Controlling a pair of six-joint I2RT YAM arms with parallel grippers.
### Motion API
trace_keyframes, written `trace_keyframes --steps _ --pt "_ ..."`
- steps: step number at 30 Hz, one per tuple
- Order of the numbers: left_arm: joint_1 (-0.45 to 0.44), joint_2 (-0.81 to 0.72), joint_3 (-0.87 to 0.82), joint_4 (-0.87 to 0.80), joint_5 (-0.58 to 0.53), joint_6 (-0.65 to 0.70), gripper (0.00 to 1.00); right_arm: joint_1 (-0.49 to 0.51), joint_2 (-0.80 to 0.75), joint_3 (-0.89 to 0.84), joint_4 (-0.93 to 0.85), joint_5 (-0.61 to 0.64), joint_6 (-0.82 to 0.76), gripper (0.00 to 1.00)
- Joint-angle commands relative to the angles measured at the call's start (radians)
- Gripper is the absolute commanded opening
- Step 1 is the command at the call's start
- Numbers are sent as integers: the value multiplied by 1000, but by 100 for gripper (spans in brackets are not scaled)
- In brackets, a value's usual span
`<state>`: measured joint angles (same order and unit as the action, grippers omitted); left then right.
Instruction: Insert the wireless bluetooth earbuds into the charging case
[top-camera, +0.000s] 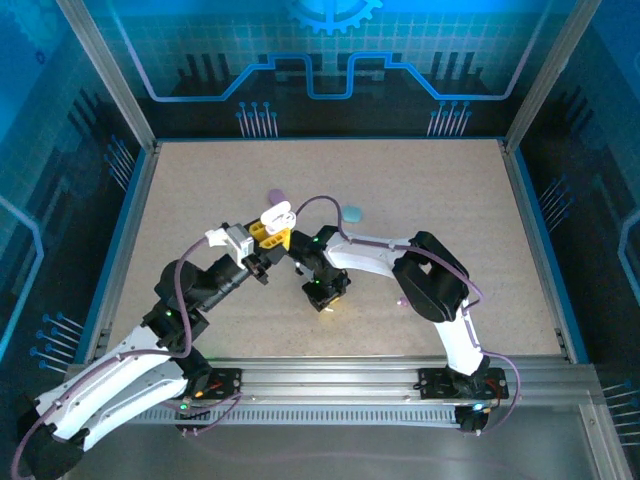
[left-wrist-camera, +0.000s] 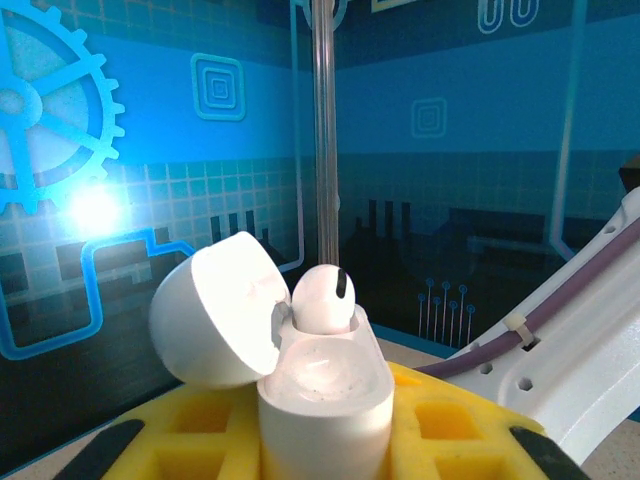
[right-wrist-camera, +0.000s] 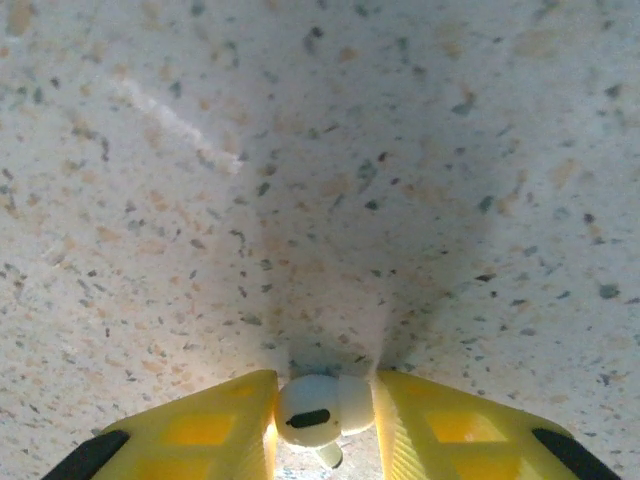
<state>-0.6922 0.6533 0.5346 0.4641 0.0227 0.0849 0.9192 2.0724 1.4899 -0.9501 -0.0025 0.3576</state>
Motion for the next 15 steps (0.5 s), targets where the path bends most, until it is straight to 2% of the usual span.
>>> trace_keyframes --steps 1,8,15 --pt "-7 6 36 37 16 -8 23 -48 -55 -46 22 37 82 32" --pt "-6 35 36 56 25 -22 23 -127 -136 -165 99 1 180 32" --pt "-6 49 31 68 28 -33 23 -127 -118 -160 96 -1 168 35"
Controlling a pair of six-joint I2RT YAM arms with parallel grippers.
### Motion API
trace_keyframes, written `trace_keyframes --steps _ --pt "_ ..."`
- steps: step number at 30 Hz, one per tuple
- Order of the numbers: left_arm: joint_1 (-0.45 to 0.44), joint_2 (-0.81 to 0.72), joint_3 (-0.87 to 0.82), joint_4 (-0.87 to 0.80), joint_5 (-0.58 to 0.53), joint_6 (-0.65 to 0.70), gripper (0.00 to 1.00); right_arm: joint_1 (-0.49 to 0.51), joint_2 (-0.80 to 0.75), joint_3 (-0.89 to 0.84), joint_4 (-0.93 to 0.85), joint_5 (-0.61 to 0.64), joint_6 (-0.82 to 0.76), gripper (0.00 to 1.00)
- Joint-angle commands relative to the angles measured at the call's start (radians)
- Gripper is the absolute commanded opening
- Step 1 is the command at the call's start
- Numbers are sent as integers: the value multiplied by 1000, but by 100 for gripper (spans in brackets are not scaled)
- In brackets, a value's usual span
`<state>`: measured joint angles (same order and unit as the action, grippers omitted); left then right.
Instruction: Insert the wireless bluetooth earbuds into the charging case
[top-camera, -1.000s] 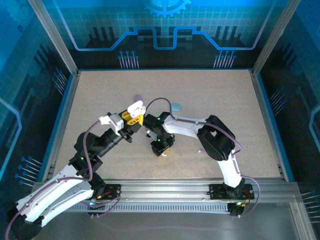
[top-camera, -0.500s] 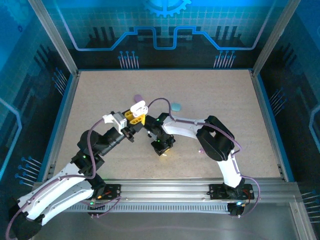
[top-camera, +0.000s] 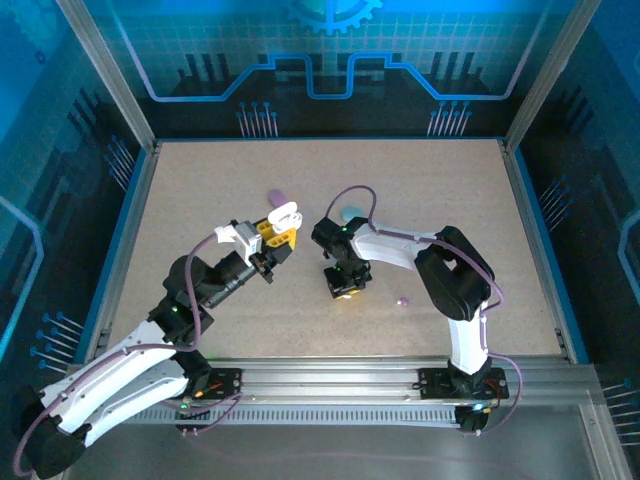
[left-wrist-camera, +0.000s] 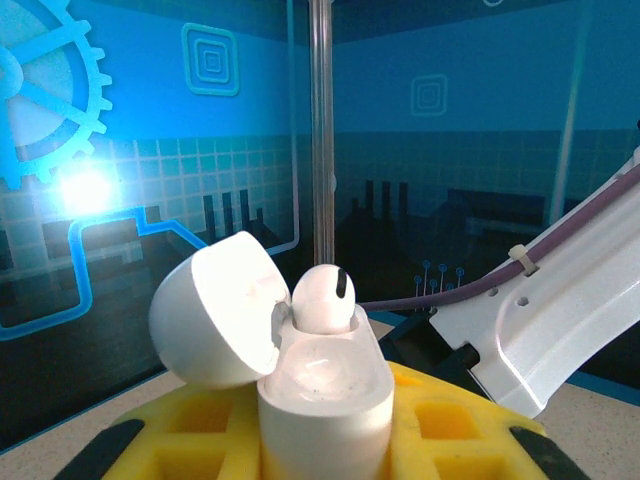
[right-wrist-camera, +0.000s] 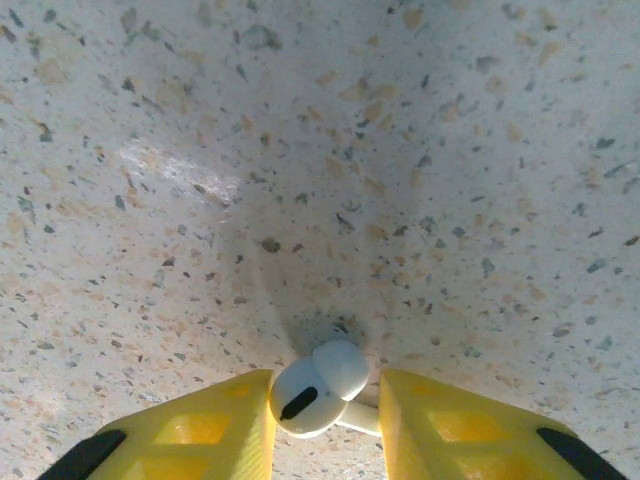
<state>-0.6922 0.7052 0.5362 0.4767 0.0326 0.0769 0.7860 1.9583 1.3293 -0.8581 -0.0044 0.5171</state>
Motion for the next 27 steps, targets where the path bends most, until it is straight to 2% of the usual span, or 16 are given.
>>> trace_keyframes --steps 1,20,27 --pt "-7 -3 30 55 18 -25 23 8 -1 8 0 1 -3 36" --pt "-6 -3 27 53 13 -30 23 6 -11 28 -48 -94 9 39" --pt "-6 -4 25 53 12 -28 23 7 -46 65 -89 7 8 41"
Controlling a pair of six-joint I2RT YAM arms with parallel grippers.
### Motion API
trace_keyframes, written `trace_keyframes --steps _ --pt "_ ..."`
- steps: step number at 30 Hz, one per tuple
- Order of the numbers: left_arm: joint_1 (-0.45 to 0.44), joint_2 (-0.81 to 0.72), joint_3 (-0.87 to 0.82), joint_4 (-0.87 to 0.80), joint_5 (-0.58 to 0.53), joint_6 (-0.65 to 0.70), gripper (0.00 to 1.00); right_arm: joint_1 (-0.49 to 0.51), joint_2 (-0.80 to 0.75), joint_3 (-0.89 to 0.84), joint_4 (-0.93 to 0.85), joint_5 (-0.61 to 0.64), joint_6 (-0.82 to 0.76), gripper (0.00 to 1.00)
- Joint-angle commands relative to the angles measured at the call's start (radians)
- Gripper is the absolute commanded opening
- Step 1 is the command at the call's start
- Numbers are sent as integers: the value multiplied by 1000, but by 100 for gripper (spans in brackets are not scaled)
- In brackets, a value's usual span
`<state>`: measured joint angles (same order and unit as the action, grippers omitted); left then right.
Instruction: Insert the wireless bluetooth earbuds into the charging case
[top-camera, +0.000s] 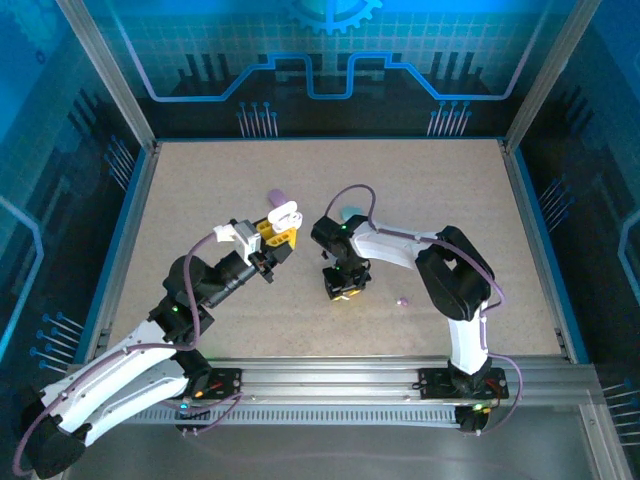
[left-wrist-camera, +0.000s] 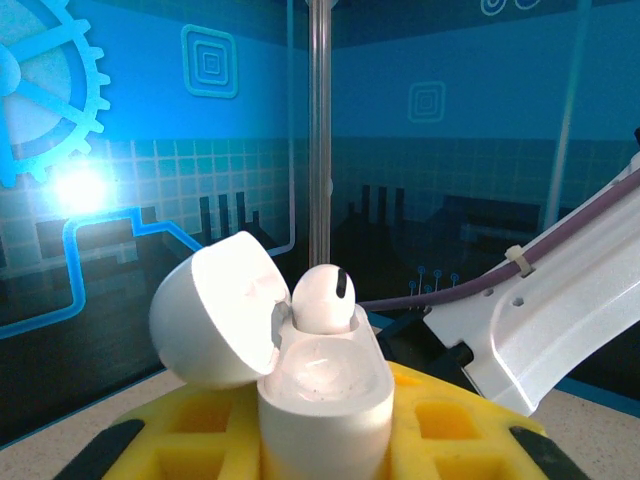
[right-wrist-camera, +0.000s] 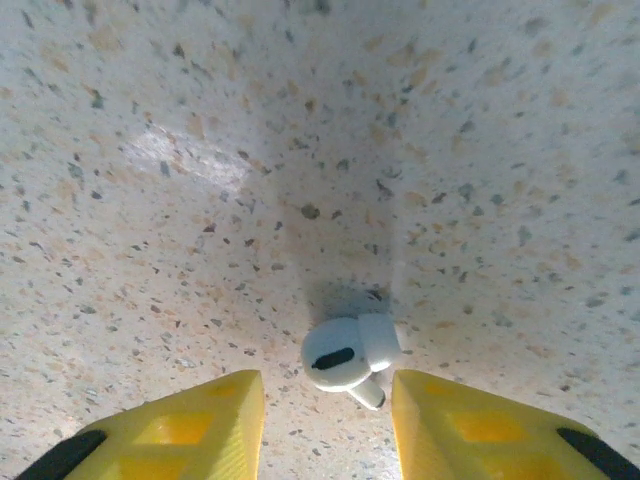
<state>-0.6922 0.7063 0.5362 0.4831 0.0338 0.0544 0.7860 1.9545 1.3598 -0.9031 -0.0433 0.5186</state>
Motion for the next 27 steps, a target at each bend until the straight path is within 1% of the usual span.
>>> trace_keyframes --steps 1,7,13,19,27 --pt "-6 -5 24 48 10 -4 23 8 -44 37 -42 49 -4 42" --pt "-6 -4 22 49 11 -6 23 5 14 82 -75 88 -63 45" --pt "-6 -8 22 45 8 -5 23 6 57 97 -70 65 -113 45" --pt "-6 0 24 50 9 -6 23 7 88 109 -71 43 -141 44" --pt "-6 0 21 47 6 -5 23 10 118 114 -77 17 -156 38"
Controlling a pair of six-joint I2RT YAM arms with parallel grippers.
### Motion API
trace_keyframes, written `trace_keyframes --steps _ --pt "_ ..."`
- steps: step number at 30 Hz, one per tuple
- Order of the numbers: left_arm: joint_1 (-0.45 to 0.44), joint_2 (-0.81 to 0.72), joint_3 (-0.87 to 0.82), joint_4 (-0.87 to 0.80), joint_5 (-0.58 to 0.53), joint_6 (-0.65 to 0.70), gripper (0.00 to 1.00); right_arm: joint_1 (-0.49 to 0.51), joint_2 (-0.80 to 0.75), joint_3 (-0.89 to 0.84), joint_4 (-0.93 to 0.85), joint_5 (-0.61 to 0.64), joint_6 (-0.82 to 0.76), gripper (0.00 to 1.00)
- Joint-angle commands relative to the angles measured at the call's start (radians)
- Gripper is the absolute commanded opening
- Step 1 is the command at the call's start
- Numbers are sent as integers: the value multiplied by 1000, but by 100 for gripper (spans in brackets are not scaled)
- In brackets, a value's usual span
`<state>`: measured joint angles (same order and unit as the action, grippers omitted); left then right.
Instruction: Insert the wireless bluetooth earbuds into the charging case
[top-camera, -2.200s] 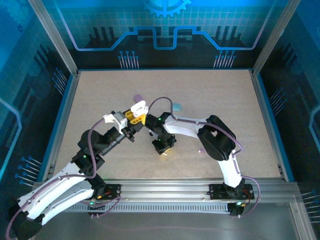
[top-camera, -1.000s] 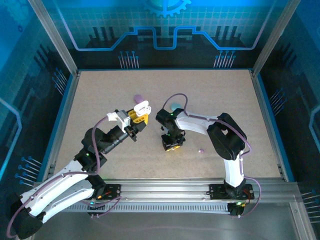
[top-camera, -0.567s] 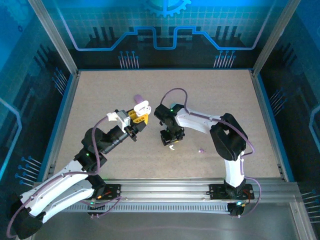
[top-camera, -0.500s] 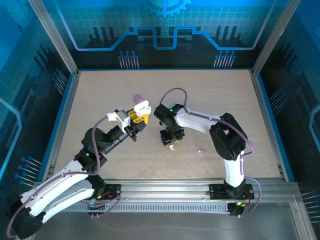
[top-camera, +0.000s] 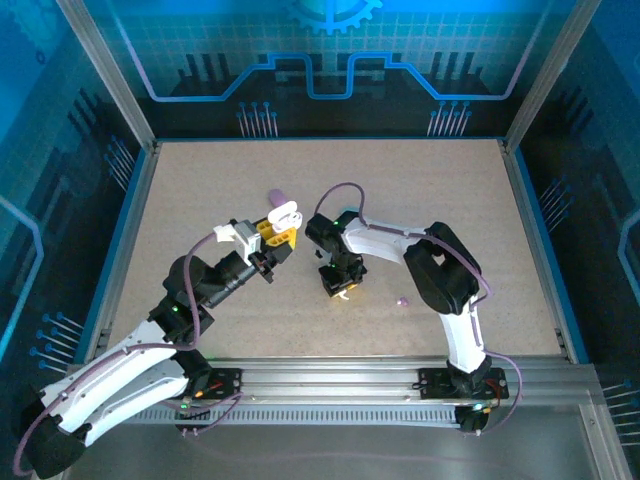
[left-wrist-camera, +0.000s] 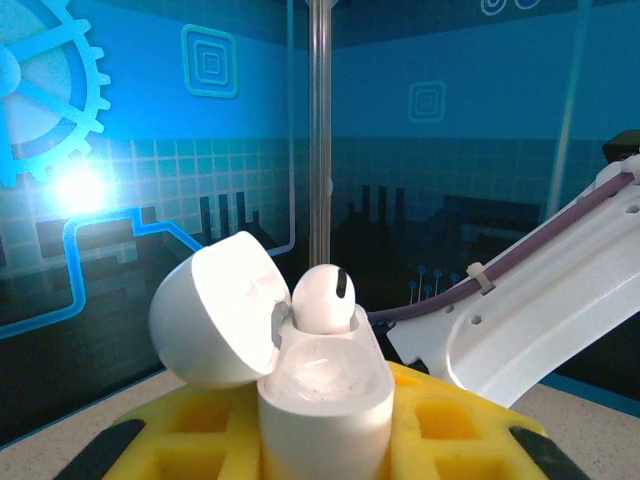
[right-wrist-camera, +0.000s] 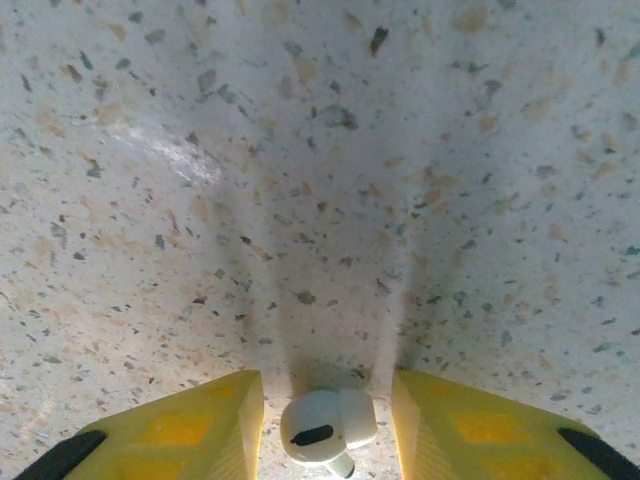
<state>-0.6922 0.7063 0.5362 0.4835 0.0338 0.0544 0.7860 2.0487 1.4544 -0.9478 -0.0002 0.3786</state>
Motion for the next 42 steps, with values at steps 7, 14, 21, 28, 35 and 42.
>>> trace_keyframes --steps 7,14,21,28,35,42 --pt "-6 0 22 47 6 -5 23 16 30 21 -46 -26 -12 37" --pt "-6 4 24 49 9 -9 23 27 26 24 -63 -9 -6 37" --pt "-6 6 24 50 11 -10 23 26 34 13 -54 1 2 35" --pt "-6 7 24 50 10 -10 23 21 37 1 -28 10 30 31" --pt "-7 22 24 46 2 -10 23 -4 -75 -33 15 20 63 27" --pt "-6 59 11 53 -38 -24 22 -56 -299 -59 55 43 85 27"
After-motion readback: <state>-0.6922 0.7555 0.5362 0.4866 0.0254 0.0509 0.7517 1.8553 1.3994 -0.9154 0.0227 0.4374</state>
